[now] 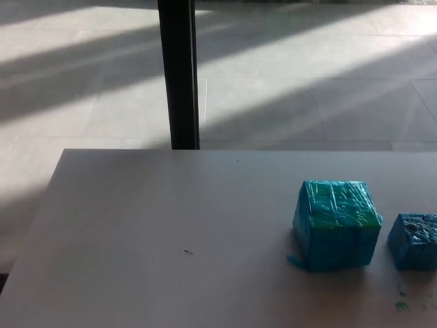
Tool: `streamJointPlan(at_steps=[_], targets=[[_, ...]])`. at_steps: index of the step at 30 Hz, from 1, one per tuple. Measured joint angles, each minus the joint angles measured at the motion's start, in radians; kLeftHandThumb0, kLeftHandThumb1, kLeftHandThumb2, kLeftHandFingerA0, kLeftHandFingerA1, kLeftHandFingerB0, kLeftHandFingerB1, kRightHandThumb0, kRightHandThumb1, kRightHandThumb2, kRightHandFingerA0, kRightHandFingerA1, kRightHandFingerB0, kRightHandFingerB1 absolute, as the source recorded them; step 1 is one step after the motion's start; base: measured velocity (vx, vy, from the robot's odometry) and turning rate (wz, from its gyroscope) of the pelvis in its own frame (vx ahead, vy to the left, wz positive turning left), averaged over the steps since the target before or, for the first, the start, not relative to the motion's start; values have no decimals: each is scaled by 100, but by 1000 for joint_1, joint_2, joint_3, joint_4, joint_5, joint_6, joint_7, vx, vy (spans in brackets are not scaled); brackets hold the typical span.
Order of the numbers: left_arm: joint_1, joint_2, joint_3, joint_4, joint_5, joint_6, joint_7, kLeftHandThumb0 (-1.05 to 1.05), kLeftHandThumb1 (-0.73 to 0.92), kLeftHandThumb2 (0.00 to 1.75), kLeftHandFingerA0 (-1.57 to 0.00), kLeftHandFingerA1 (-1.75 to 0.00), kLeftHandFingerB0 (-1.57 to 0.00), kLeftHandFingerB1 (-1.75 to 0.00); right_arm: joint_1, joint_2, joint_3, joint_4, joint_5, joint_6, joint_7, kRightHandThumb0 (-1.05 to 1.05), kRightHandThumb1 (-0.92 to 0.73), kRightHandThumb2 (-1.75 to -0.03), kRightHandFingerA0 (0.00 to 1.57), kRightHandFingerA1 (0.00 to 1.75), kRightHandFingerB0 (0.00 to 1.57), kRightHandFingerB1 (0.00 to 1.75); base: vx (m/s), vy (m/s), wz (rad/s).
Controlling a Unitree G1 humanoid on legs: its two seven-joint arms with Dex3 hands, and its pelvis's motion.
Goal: The robot uses its right hand to pick up the small cube kept on the middle on the desk and place it on the bigger cube kept next to it
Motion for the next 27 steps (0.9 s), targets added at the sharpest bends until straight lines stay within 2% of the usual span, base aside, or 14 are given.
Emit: streamJointPlan(at_steps=[5,6,7,8,9,10,11,12,13,21,24,25,26,27], targets=[[5,2,15,-2,-31,21,-33,-81,85,66,-29,-46,-30,-38,-8,-1,-24,21,17,-5,20,-75,-64,-102,0,62,0,30,0,0,0],[6,2,16,-3,-35,23,-38,-84,85,66,-27,-47,-29,-36,-10,-1,-30,25,20,-5,21,-73,-59,-97,2,66,0,32,0,0,0],[6,2,16,-3,-38,25,-42,-83,85,66,-27,-48,-29,-37,-18,-1,-44,40,26,-5,22,-70,-76,-65,0,87,1,34,0,0,0],[7,2,16,-3,-40,26,-46,-81,66,108,-18,-53,-22,-49,-25,-1,-58,50,32,-3,22,-71,-59,-97,2,65,0,33,0,0,0],[8,3,14,-4,-40,27,-49,-83,85,66,-28,-46,-29,-37,-29,-1,-70,57,39,-2,22,-72,-58,-95,3,67,0,32,0,0,0],[11,3,13,-8,-41,30,-52,-83,85,66,-28,-46,-29,-37,-37,-1,-89,71,47,2,22,-72,-58,-95,3,67,0,32,0,0,0],[15,3,14,-12,-43,33,-53,-84,68,109,-30,-59,-19,-47,-46,-3,-114,84,58,8,16,-71,-59,-96,3,67,0,31,0,0,0],[14,4,15,-8,-46,35,-54,-84,68,109,-30,-59,-19,-47,-58,-10,-141,91,71,14,6,-71,-59,-96,3,67,0,31,0,0,0],[13,4,16,-5,-48,36,-55,-83,85,66,-29,-48,-29,-37,-67,-17,-159,94,80,19,-2,-70,-60,-97,3,67,1,32,0,0,0],[11,5,14,-5,-63,40,-66,-83,86,66,-28,-45,-30,-37,-98,-55,-228,108,127,92,-72,-71,-54,-95,15,75,0,44,0,0,0],[11,5,12,-2,-65,40,-66,-83,85,66,-27,-46,-30,-37,-117,-71,-250,116,140,134,-101,-61,-60,-101,0,65,1,40,0,0,0],[11,5,12,2,-66,39,-67,-81,66,107,-20,-54,-22,-49,-124,-77,-260,120,147,147,-110,-65,-82,-68,0,85,3,33,0,0,0],[11,5,11,6,-66,39,-68,-81,66,107,-19,-54,-20,-49,-130,-86,-270,123,155,161,-119,-63,-79,-69,0,87,3,36,0,0,0],[12,5,9,7,-67,39,-70,-83,86,66,-26,-47,-28,-37,-138,-94,-288,125,165,176,-129,-63,-79,-68,0,86,4,33,0,0,0]])
